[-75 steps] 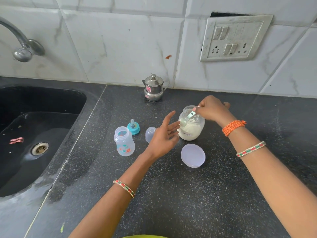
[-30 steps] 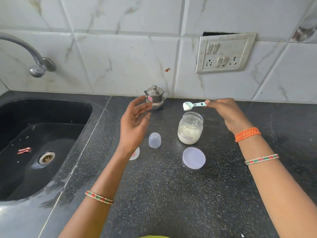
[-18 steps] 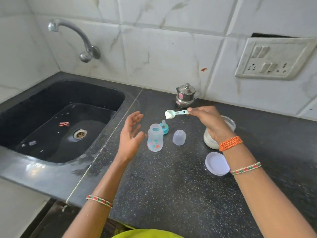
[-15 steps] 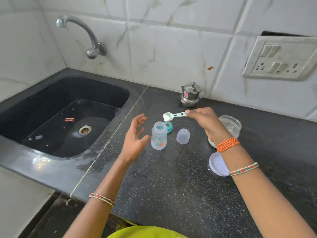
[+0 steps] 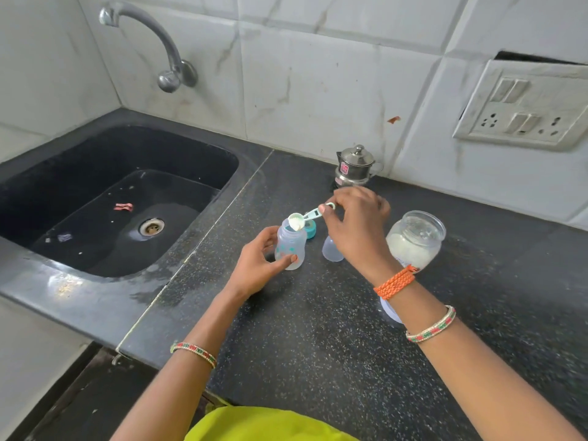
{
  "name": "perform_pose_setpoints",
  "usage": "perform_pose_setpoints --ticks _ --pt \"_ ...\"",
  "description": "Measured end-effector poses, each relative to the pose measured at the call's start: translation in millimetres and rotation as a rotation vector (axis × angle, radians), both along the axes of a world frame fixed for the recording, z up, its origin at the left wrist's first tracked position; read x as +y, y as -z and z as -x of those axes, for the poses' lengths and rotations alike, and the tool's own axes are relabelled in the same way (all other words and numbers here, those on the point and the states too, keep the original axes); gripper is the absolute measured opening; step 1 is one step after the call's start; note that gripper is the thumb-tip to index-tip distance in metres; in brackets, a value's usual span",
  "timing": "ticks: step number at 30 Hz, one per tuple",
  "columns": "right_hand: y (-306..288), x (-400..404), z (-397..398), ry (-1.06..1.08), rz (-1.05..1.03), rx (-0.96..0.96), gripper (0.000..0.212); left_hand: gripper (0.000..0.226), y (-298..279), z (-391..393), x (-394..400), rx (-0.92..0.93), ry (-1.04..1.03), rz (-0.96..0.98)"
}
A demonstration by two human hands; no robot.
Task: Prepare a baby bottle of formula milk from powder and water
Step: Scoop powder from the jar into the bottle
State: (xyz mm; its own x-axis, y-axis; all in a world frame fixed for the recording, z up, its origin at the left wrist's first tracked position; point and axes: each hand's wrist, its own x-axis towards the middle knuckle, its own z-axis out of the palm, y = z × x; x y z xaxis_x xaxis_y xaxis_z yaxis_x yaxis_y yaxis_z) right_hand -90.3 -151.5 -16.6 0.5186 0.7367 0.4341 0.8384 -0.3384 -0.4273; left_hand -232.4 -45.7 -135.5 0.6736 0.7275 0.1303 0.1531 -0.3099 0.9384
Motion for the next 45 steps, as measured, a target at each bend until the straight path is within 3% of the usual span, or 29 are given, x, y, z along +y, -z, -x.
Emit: perform_pose_setpoints --ticks 4,10,25,34,40,43,45 --pt "1.5 -4.6 16.0 -0.087 0.072 -0.319 0.017 0.049 6.1 -2.8 -0.8 -0.055 -0.029 -0.003" --pt "9.1 -12.6 25.8 -0.153 0.102 -0.496 0.006 0.049 8.8 -2.8 0.0 -0.068 -0.045 -0.007" --pt "22.2 -16.7 24.0 -0.146 -0.014 -0.543 0.017 0.052 11.3 -2.9 -1.7 -0.071 -0.063 -0.003" --pt "31.0 -15.0 18.1 -0.097 -0.061 -0.574 0.012 0.055 12.5 -3.3 -1.8 -0.054 -0.064 -0.018" --pt "25.4 -17.4 19.4 -0.056 -0.124 -0.438 0.020 0.052 6.8 -2.3 -4.9 -0.031 -0.040 0.005" --pt "21.0 -18.9 16.5 0.040 -0.261 0.033 0.015 0.052 1.8 -3.5 -7.3 0.009 -0.046 0.003" --pt "20.9 -19.7 8.0 0.107 -0.334 0.377 0.019 0.066 -2.0 -3.0 -12.5 0.034 -0.044 -0.001"
